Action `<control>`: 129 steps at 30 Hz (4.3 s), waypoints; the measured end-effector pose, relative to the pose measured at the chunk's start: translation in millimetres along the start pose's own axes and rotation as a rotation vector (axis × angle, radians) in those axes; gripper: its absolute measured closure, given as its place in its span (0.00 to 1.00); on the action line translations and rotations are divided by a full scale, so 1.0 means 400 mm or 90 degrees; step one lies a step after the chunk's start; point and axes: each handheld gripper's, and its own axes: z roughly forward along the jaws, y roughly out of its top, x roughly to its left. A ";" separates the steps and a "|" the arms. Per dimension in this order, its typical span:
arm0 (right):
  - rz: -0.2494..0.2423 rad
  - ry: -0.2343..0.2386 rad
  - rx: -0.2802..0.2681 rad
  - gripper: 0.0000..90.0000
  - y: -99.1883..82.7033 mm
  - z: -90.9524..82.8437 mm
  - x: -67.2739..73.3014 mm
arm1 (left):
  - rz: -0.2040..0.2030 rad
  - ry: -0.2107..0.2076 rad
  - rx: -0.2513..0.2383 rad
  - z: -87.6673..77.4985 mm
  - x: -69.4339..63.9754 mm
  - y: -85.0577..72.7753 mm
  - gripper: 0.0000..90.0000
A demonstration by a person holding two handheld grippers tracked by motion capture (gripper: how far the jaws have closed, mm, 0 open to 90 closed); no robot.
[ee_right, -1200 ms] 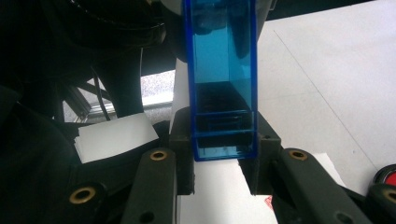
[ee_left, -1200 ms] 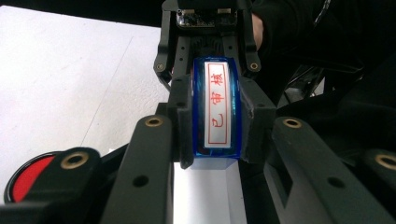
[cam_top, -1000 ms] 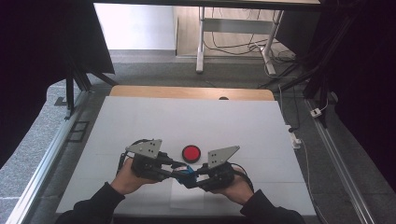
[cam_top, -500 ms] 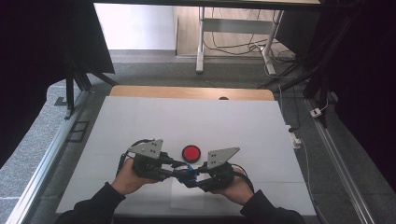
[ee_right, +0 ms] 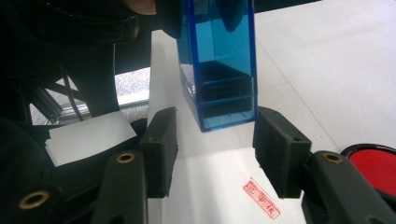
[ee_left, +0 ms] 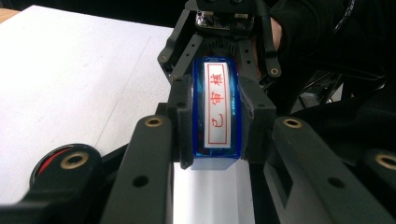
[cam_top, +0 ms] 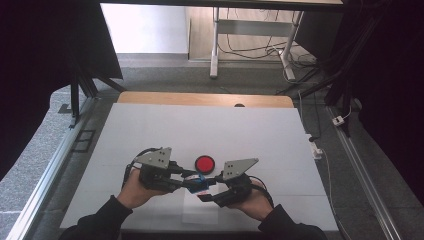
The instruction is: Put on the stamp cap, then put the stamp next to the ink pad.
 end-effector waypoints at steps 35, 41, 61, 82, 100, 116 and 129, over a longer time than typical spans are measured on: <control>0.040 -0.122 0.007 0.36 -0.001 -0.081 0.014 | -0.046 0.117 0.034 -0.063 0.003 -0.017 0.77; 0.044 -0.139 0.004 0.33 -0.002 -0.097 0.015 | -0.064 0.151 0.047 -0.078 0.012 -0.030 0.77; 0.092 -0.224 0.018 0.18 -0.029 -0.159 0.029 | -0.134 0.242 0.093 -0.114 0.051 -0.074 0.77; 0.162 -0.342 0.030 0.01 -0.111 -0.262 0.060 | -0.200 0.310 0.136 -0.122 0.102 -0.120 0.77; 0.214 -0.424 0.036 0.00 -0.174 -0.336 0.086 | -0.245 0.344 0.169 -0.110 0.151 -0.158 0.77; 0.217 -0.431 0.043 0.00 -0.180 -0.344 0.088 | -0.249 0.353 0.201 -0.079 0.176 -0.190 0.77; 0.211 -0.426 0.052 0.00 -0.179 -0.341 0.089 | -0.250 0.356 0.209 -0.073 0.188 -0.215 0.77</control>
